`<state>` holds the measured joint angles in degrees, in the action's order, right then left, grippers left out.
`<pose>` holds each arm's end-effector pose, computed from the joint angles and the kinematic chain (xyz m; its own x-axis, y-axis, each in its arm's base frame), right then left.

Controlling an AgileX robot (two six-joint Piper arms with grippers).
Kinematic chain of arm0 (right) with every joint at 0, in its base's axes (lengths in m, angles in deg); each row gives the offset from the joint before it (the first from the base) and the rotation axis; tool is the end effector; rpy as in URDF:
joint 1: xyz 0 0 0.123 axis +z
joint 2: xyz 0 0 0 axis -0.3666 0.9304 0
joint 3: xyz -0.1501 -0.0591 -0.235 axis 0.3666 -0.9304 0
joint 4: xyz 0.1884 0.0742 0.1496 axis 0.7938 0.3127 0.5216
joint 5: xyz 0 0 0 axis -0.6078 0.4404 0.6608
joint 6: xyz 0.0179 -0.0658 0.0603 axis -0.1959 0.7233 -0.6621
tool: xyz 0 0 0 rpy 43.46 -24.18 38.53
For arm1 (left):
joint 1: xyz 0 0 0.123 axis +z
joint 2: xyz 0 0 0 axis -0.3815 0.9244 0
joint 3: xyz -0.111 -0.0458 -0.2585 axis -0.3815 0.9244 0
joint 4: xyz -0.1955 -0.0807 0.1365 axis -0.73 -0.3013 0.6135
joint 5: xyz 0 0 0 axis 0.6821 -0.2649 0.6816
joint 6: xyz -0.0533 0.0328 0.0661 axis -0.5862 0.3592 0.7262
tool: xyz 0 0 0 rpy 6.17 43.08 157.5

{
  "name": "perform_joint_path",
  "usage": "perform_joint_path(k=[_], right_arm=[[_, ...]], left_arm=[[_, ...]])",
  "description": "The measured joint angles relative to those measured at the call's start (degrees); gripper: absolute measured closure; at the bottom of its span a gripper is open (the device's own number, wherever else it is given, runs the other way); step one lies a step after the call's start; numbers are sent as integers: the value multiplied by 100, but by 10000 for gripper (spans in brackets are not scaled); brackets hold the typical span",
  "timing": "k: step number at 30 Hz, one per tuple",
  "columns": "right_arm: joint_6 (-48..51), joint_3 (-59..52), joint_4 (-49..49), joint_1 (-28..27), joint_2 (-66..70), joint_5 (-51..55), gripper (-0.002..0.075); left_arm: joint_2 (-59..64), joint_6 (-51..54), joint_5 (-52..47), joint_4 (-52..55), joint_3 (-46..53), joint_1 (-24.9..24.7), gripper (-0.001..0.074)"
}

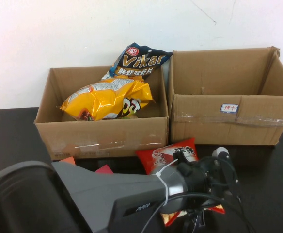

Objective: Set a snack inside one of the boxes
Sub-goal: Pick up the potato chip

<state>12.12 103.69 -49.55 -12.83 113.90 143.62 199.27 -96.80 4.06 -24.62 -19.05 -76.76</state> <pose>0.1349 0.0224 0.4090 -0.7143 -0.2269 -0.6620 -0.2488 0.9665 -0.0629 0.2818 -0.3399 0.1102 -0.2469 0.9441 -0.2183 0.8460 0.3198 0.4267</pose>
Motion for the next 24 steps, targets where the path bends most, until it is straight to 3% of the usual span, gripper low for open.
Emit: perform_joint_path(k=[3, 7, 11, 19, 24], right_arm=[[0, -3, 0, 0, 0, 0, 256], [0, -3, -11, 0, 0, 0, 256], [0, -14, -22, 0, 0, 0, 256], [0, -26, -31, 0, 0, 0, 256], [11, -26, -45, 0, 0, 0, 256]], left_arm=[[0, -75, -171, 79, -59, -52, 556], [-10, -162, -479, 104, -170, -152, 576], [-95, -162, -753, -18, -295, -252, 660], [-509, 714, -1278, -1770, -627, -306, 666], [-640, 830, -1407, -2044, -713, -315, 666]])
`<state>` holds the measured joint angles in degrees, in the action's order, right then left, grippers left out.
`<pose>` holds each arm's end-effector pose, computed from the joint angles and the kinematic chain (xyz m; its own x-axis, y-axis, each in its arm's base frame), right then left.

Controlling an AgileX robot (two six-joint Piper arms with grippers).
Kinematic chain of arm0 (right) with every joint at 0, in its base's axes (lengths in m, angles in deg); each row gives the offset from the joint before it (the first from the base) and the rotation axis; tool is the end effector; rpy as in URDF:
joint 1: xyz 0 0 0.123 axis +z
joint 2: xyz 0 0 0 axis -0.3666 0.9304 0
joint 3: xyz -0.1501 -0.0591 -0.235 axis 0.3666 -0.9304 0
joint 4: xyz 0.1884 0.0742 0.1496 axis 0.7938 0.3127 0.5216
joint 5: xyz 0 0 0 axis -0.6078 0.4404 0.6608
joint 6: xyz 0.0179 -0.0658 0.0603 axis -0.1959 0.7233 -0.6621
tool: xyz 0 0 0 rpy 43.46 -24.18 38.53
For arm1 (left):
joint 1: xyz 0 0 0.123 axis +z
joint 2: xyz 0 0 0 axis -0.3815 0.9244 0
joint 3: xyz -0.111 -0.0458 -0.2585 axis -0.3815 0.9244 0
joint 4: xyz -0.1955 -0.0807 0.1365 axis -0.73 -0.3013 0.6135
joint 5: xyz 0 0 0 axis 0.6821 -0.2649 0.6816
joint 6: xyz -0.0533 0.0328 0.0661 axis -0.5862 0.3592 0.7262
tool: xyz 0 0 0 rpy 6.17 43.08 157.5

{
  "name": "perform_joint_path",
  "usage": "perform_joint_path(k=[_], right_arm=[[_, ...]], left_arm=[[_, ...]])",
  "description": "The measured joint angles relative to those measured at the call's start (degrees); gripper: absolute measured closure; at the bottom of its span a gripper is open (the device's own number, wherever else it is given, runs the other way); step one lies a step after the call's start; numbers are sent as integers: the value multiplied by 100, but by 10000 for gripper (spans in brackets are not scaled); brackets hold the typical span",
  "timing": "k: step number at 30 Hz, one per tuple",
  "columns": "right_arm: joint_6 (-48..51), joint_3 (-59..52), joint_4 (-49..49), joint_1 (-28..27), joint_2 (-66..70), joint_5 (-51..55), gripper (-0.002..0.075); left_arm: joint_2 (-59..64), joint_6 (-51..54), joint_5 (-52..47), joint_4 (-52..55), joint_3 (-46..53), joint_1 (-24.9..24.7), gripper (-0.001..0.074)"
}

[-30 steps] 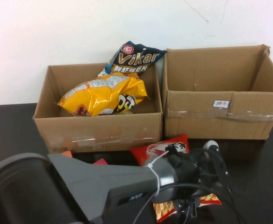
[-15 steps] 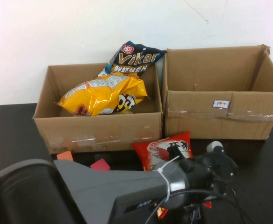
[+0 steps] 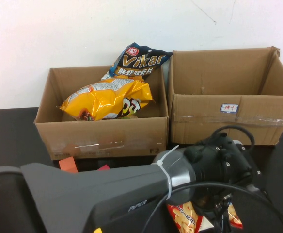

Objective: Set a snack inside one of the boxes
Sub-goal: Pick up the potato chip

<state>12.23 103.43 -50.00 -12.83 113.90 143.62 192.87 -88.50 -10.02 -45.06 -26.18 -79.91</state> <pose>0.1352 0.0218 0.4077 -0.7167 -0.2320 -0.6576 -0.2477 0.9662 -0.0709 0.2497 -0.3589 0.1784 -0.3688 0.8969 -0.2440 0.8759 0.4232 0.2318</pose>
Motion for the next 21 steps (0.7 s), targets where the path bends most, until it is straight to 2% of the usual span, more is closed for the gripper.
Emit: perform_joint_path(k=[13, 21], right_arm=[[0, -271, -77, 0, -4, -283, 256], [-59, -480, -77, 0, -4, -578, 256]], left_arm=[[-964, 426, -516, -572, 0, 0, 666], [-1980, 274, -869, 58, 0, 0, 666]])
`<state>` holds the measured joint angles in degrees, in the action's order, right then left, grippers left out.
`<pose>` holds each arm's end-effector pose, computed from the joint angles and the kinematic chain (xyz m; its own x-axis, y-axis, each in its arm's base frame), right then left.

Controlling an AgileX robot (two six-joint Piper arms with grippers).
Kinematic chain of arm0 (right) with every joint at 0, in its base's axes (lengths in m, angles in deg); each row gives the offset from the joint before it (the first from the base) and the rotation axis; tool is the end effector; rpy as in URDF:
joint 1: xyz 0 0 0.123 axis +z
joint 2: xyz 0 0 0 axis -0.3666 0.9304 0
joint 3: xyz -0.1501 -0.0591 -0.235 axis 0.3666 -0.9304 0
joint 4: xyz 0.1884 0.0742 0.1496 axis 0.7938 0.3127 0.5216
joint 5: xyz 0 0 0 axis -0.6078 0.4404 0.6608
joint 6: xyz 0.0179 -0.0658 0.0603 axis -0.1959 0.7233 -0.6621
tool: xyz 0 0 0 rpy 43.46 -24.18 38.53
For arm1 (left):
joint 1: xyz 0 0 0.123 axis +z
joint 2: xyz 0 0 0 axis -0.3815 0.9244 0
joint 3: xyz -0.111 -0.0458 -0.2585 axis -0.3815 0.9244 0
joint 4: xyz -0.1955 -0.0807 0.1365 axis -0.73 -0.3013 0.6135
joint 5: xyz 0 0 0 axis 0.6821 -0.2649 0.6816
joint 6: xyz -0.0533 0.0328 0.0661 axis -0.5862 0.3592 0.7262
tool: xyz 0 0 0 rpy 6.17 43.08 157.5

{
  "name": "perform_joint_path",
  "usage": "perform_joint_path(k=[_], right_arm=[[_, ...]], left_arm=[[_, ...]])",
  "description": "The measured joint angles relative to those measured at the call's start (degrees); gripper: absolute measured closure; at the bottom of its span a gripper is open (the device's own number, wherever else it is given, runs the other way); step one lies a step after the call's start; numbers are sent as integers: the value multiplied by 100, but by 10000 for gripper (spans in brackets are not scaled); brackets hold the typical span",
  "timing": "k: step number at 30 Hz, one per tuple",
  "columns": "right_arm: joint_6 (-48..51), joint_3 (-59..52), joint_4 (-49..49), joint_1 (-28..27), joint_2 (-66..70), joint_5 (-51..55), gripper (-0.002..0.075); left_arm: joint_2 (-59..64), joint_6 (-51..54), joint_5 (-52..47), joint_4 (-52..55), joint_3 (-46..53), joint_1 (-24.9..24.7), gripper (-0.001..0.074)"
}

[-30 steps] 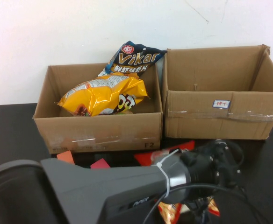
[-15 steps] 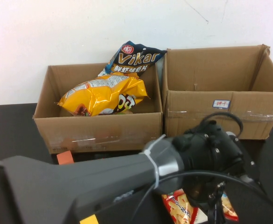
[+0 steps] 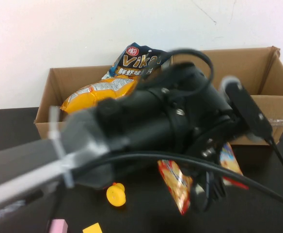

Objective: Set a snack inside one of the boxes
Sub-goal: Pick up the potato chip, then place the potato chip in the potato chip box

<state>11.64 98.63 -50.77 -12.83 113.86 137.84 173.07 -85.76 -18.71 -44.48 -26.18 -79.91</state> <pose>0.1447 0.0221 0.3895 -0.7074 -0.2250 -0.6701 -0.2341 0.9691 -0.0782 0.2217 -0.3098 0.3165 -0.3178 0.8539 -0.4121 0.8451 0.4522 0.2853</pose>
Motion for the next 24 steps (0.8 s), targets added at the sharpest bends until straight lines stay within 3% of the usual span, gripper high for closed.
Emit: perform_joint_path(k=[7, 10, 14, 24], right_arm=[[-61, -174, 211, 0, 0, -348, 256], [-61, -197, 374, 0, 0, -387, 256], [-61, -211, 435, 0, 0, -397, 256], [-61, -211, 636, 0, 0, -443, 256]], left_arm=[[-309, -696, -224, 1724, -355, 45, 666], [-309, -842, -159, 2070, -602, 319, 666], [-309, -1152, 155, 2078, -790, 938, 666], [27, -2440, 1608, 1349, -847, 3045, 666]])
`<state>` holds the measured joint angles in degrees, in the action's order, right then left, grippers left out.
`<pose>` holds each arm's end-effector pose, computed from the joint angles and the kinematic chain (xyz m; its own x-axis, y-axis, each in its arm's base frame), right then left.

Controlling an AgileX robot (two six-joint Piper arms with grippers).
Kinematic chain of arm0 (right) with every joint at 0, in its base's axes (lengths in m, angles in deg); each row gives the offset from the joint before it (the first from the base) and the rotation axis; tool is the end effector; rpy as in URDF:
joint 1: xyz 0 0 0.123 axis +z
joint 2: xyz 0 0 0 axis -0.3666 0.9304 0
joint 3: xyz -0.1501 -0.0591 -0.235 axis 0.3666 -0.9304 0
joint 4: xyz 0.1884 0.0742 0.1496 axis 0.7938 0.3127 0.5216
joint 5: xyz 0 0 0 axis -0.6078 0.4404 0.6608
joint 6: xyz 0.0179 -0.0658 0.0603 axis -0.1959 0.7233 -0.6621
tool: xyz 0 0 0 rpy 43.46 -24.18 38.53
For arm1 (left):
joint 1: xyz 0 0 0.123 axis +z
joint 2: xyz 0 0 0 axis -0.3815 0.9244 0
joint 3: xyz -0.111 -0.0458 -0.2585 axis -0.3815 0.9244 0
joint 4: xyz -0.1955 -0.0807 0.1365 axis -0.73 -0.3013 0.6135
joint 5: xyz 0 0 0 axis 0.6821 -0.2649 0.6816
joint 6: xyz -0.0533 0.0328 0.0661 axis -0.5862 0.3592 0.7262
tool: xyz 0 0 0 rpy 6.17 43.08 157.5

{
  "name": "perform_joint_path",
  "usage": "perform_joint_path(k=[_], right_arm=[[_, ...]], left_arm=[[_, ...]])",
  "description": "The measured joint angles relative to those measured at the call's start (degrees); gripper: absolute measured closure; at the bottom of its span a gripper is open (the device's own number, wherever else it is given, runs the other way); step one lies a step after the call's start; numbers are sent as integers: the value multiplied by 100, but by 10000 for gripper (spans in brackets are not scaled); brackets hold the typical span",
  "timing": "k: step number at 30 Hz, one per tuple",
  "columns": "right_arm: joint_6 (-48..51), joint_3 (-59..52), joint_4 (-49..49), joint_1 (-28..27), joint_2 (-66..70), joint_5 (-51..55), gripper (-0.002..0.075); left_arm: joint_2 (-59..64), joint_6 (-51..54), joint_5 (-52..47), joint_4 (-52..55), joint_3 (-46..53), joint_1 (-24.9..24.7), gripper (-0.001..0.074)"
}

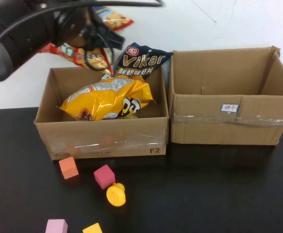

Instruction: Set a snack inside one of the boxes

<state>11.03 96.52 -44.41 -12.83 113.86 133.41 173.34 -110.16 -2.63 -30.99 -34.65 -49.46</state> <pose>0.1491 0.0315 0.3838 -0.6889 -0.1540 -0.7083 -0.2503 0.9676 0.0331 0.3771 -0.1591 0.3807 -0.5149 0.2775 -0.8111 0.2010 0.9589 0.2004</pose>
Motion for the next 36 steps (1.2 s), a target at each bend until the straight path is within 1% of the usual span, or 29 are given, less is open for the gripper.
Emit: perform_joint_path(k=[4, 5, 6, 7, 8, 11, 12, 14, 15, 16, 17, 19, 20, 21, 22, 23, 24, 25, 26, 27, 28, 30, 32, 36], right_arm=[[0, 0, 167, 0, 0, 1, 256], [0, 0, 203, 0, 0, 1, 256], [0, 0, 244, 0, 0, 1, 256], [0, 0, 271, 0, 0, 1, 256], [0, 0, 315, 0, 0, 1, 256], [0, 0, 356, 0, 0, 11, 256], [0, 0, 359, 0, 0, 23, 256], [0, 0, 359, 0, 0, 32, 256], [46, 0, 359, 0, 0, 45, 256], [129, 0, 359, 0, 0, 57, 256], [274, 0, 359, 0, -11, 57, 256], [449, 0, 359, 0, -14, 93, 265], [558, 0, 359, 0, -37, 122, 281], [642, 0, 359, 0, -68, 171, 308], [698, 0, 359, 0, -99, 206, 337], [754, 0, 359, 0, -125, 256, 386], [790, 0, 347, 0, -171, 306, 445], [801, 0, 337, 0, -197, 336, 498], [810, 0, 323, 0, -229, 350, 568], [824, 0, 307, 0, -279, 358, 622], [827, 0, 297, 0, -309, 358, 657], [836, -13, 238, 0, -439, 358, 694], [797, -92, 138, 0, -642, 292, 708], [715, -599, -321, 0, -1216, -81, 717]], left_arm=[[414, -143, 662, -337, 0, 523, 662], [533, -153, 816, -408, 0, 609, 645], [650, -156, 954, -492, 0, 672, 608], [739, -166, 1055, -575, 0, 712, 563], [847, -166, 1141, -636, 0, 739, 485], [1077, -165, 1256, -672, 0, 772, 219], [1117, -143, 1256, -695, 0, 772, 157], [1128, -62, 1158, -734, -13, 751, 96], [1101, 15, 1038, -734, -40, 728, 93], [1071, 75, 901, -734, -82, 701, 112], [1032, 182, 703, -747, -155, 690, 153], [902, 419, 254, -803, -324, 636, 277], [809, 594, 31, -832, -423, 623, 367], [706, 804, -178, -910, -521, 607, 466], [586, 995, -332, -1000, -593, 607, 543], [451, 1246, -493, -1120, -668, 607, 608], [302, 1429, -633, -1234, -727, 607, 650], [173, 1535, -717, -1314, -754, 607, 678], [-6, 1585, -805, -1419, -763, 607, 695], [-193, 1645, -888, -1525, -763, 607, 706], [-345, 1665, -945, -1618, -763, 607, 713], [-761, 1688, -967, -1763, -656, 607, 721], [-1223, 1688, -903, -1885, -442, 607, 724], [-2170, 1832, -731, -2027, 470, 607, 727]])
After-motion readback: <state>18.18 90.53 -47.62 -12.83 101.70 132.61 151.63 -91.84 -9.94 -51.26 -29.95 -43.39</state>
